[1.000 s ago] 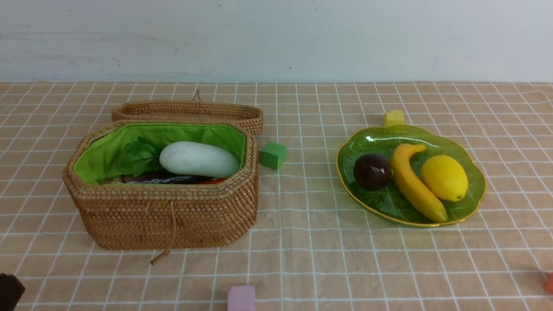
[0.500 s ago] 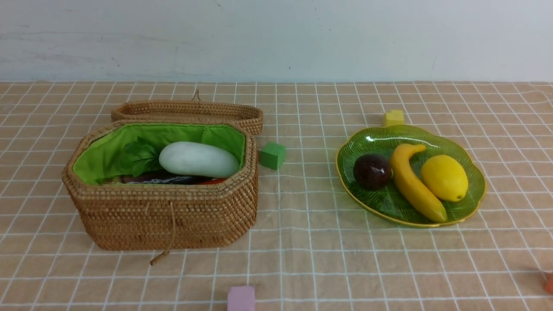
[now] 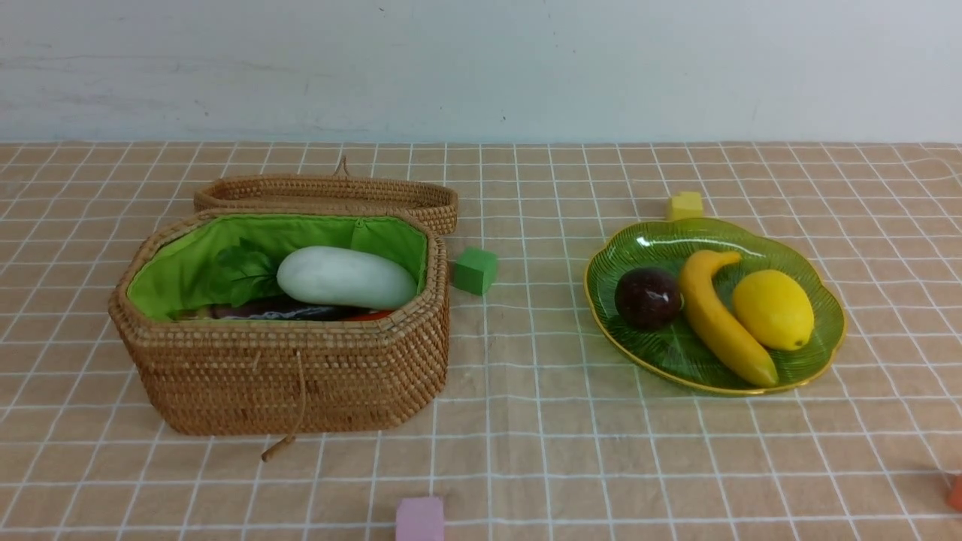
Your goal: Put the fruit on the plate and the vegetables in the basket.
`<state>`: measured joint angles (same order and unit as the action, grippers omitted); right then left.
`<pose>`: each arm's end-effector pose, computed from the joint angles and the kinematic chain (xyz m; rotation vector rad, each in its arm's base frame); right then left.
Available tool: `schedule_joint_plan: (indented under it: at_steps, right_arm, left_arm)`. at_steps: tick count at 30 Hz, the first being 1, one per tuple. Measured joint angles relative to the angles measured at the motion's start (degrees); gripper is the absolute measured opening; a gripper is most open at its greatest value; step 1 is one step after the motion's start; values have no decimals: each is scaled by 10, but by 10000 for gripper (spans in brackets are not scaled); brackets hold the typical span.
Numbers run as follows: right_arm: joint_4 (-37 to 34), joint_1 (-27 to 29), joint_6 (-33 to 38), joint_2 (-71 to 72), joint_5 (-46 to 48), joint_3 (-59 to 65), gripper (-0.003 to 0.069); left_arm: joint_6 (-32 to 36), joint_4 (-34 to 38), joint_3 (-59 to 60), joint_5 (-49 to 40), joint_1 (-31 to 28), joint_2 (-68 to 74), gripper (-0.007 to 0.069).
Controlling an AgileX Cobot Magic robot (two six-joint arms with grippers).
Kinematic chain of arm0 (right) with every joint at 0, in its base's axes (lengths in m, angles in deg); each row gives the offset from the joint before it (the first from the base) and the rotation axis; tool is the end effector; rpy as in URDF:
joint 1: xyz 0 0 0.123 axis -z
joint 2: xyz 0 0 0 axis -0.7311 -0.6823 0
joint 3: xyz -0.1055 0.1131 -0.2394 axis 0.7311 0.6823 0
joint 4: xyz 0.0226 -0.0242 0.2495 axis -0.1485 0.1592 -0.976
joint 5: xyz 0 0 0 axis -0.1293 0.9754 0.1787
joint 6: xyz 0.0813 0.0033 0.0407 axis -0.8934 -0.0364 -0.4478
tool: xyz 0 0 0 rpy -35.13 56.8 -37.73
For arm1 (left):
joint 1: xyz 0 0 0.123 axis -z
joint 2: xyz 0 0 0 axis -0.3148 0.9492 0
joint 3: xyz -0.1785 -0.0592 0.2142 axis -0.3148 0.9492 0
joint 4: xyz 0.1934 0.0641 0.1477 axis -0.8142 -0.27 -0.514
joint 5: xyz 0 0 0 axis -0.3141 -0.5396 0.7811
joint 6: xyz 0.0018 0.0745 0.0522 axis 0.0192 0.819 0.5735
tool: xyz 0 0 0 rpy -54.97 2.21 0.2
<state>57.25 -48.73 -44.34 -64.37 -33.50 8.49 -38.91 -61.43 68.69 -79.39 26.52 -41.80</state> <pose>0.0521 0.0004 0.1732 0.1488 1.8740 0.1312 0.0514 -0.0099 0.1696 -0.2184 1.8807 -0.3926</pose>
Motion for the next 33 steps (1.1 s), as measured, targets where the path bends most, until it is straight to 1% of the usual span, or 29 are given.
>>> schedule_joint_plan:
  at_steps: [33]
  right_arm:
    - [0,0,0,0,0,0,85]
  left_arm:
    - [-4,0,0,0,0,0,-13]
